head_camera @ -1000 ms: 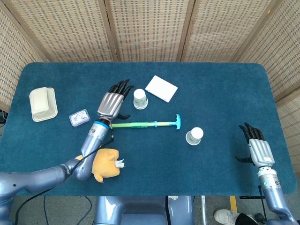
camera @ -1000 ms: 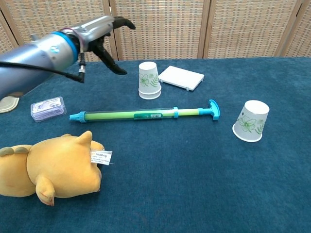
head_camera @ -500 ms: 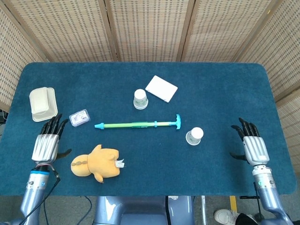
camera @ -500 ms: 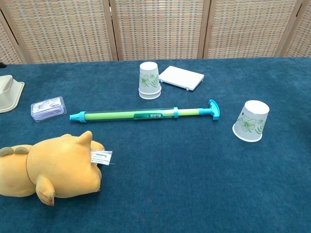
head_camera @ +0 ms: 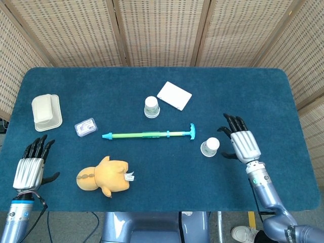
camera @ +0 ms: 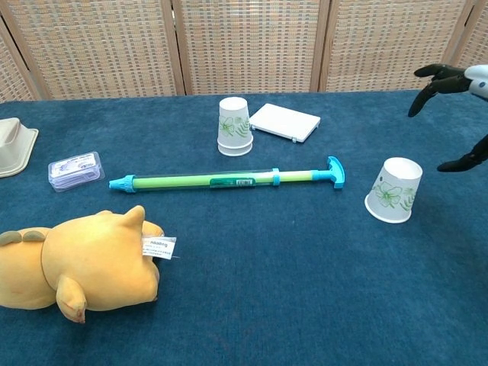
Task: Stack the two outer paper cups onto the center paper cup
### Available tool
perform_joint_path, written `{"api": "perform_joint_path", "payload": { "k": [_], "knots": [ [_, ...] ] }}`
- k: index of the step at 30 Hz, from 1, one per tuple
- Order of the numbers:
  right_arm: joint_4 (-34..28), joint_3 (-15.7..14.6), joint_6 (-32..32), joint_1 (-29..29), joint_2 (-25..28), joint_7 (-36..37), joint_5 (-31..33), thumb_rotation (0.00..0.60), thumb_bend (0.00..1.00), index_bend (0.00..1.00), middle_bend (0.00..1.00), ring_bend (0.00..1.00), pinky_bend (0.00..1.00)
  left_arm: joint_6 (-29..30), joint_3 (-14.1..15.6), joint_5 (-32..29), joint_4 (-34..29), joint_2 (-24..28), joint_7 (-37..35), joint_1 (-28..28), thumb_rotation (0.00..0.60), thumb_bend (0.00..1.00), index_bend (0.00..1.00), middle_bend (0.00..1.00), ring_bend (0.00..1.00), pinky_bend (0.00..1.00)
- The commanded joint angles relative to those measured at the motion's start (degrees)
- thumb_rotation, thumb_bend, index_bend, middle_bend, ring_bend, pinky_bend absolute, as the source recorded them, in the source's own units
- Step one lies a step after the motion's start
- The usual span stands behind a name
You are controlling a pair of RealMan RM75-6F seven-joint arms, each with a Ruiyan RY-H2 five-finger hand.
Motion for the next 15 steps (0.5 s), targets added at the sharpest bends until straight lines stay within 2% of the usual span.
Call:
{"api": "perform_joint_path", "payload": {
  "k": [1, 8, 15],
  "knots": [
    [-1.01, 0.59, -3.9, 2.54, -1.99, -4.47, 4.66, 0.6, 0.18, 0.34, 0.0, 0.0, 0.08, -1.39, -0.55, 0.51, -0.17, 0.67, -0.81, 0.37, 0.6, 0.15, 0.1, 0.0, 0.0, 0.1],
    [-2.2, -0.48, -6.72, 4.37, -3.27, -11.92, 10.97, 0.6, 0.18, 0.3, 0.0, 0.0, 0.07, -3.47, -1.49, 1.41, -0.72, 1.59, -1.96, 0.95, 0.6, 0.15, 0.1, 0.0, 0.0, 0.1],
    [-1.92, -0.57, -6.55, 5.45, -4.44, -15.07, 14.33, 0.6, 0.18, 0.3, 0.0, 0.0, 0.07, -3.98, -2.13, 2.97, -1.06, 1.86, -1.91, 1.72, 0.6, 0.15, 0.1, 0.0, 0.0, 0.1]
  ]
}}
